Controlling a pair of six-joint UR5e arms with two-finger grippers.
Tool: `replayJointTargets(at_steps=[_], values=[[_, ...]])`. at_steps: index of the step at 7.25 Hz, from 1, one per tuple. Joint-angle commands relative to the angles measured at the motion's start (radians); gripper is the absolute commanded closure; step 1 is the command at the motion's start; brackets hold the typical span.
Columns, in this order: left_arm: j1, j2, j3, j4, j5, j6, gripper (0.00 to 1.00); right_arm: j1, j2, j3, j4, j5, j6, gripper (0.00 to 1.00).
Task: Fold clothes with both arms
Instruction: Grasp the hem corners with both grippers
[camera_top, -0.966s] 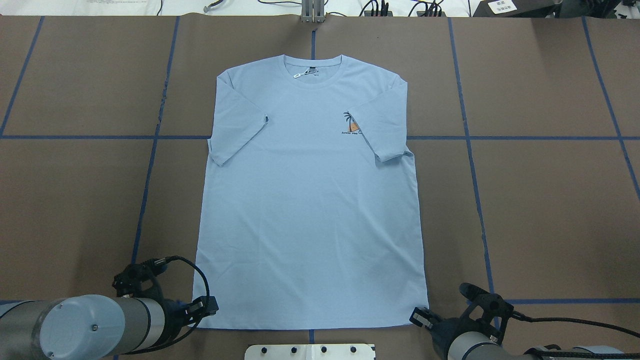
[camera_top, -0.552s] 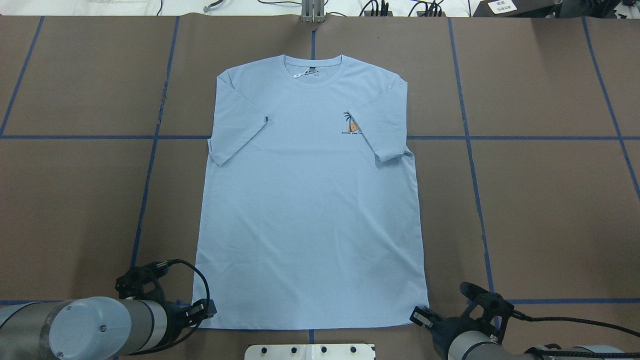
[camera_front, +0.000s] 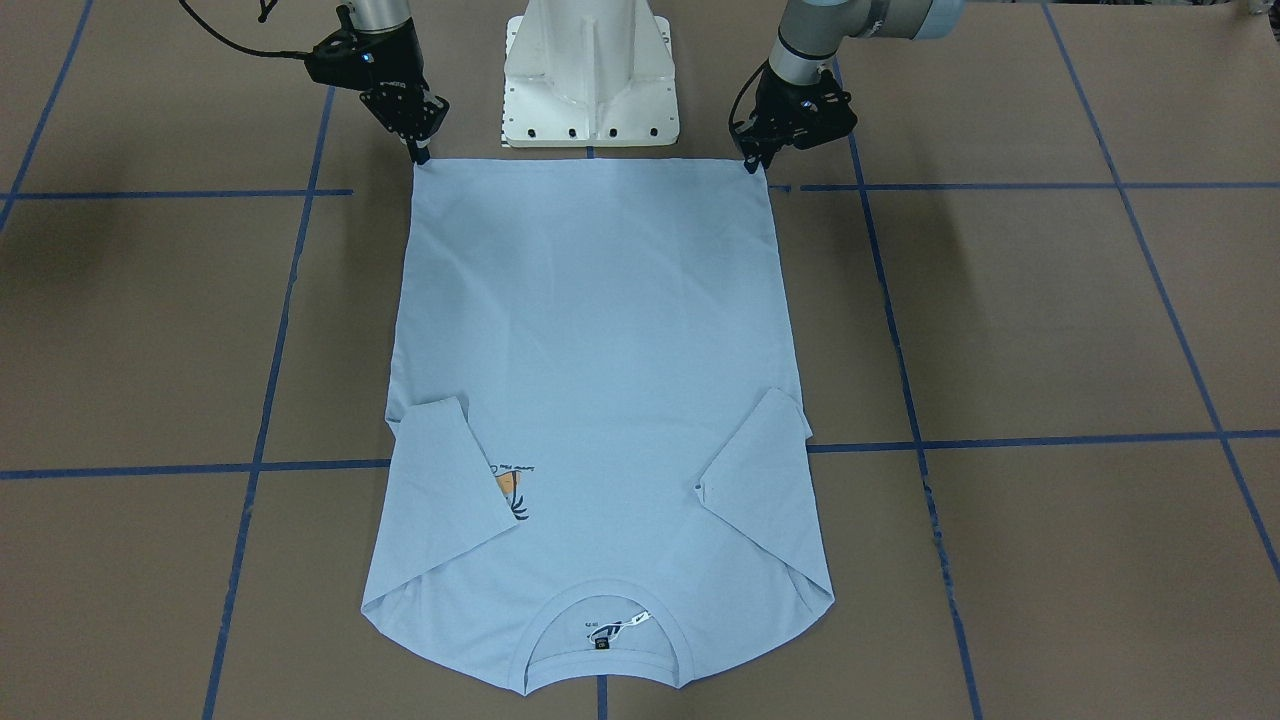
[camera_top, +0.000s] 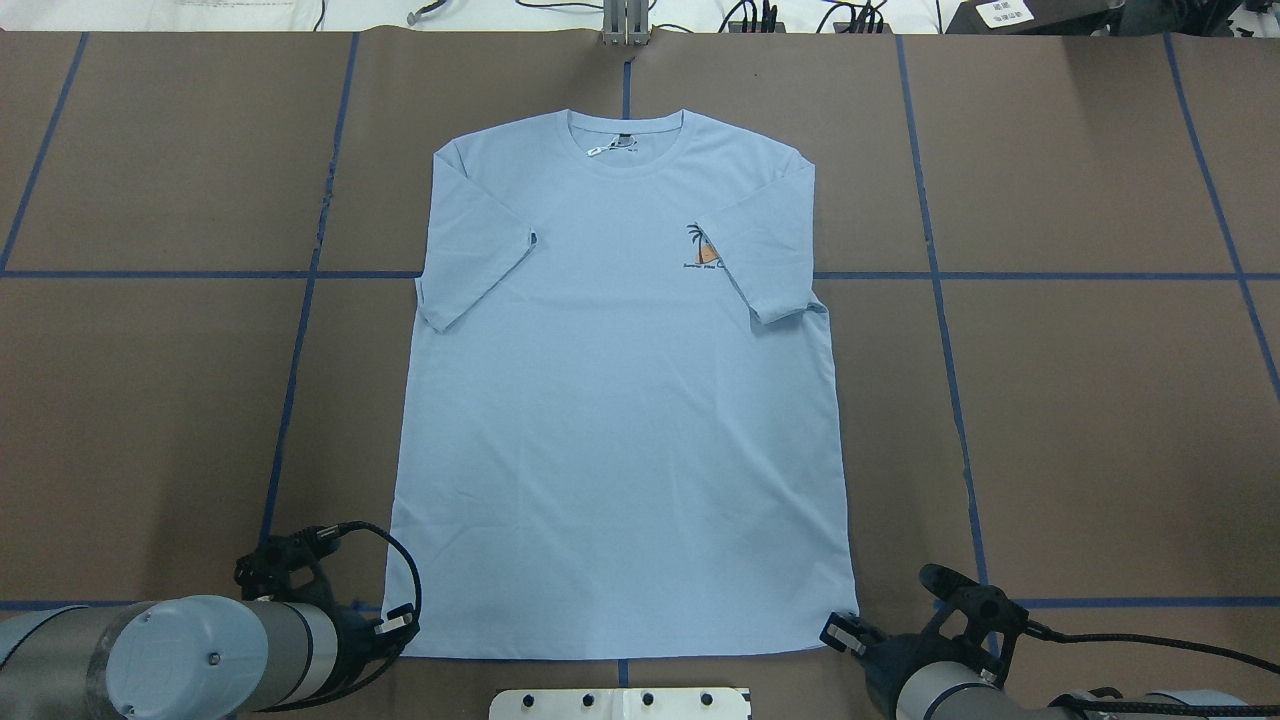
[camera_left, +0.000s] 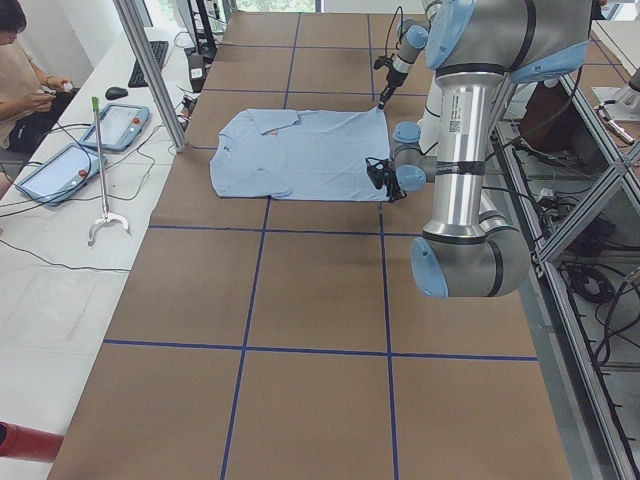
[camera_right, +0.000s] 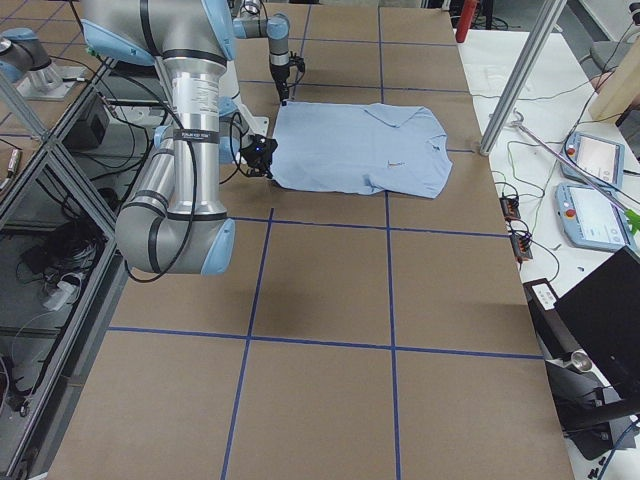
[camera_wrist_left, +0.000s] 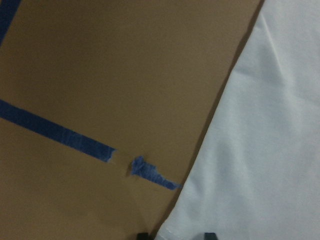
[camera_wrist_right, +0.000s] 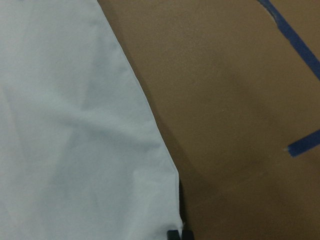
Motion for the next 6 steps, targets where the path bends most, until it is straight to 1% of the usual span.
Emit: replayJointTargets(at_steps=[1,2,3,4,5,6], values=[[0.0,0.001,-0.016,0.001,-0.005,0.001,1.0,0.002,0.0,0.002,0.002,-0.002,0.001,1.0],[-0.001,0.001,-0.035,0.001,-0.035,0.001,1.0,0.008,0.002,0.005,0.002,-0.002,0.0,1.0],[-0.001,0.002,-0.075,0.012,-0.04,0.001,1.0,0.008,-0.021,0.041,0.002,0.0,0.001,1.0],[0.0,0.008,-0.118,0.013,-0.04,-0.002,1.0,0.006,-0.079,0.102,0.002,0.008,0.001,1.0],[0.002,0.008,-0.146,0.013,-0.042,-0.005,1.0,0.002,-0.1,0.126,0.002,0.03,0.001,1.0],[-0.001,0.01,-0.182,0.026,-0.054,-0.017,1.0,0.002,-0.1,0.133,0.0,0.032,0.003,1.0]])
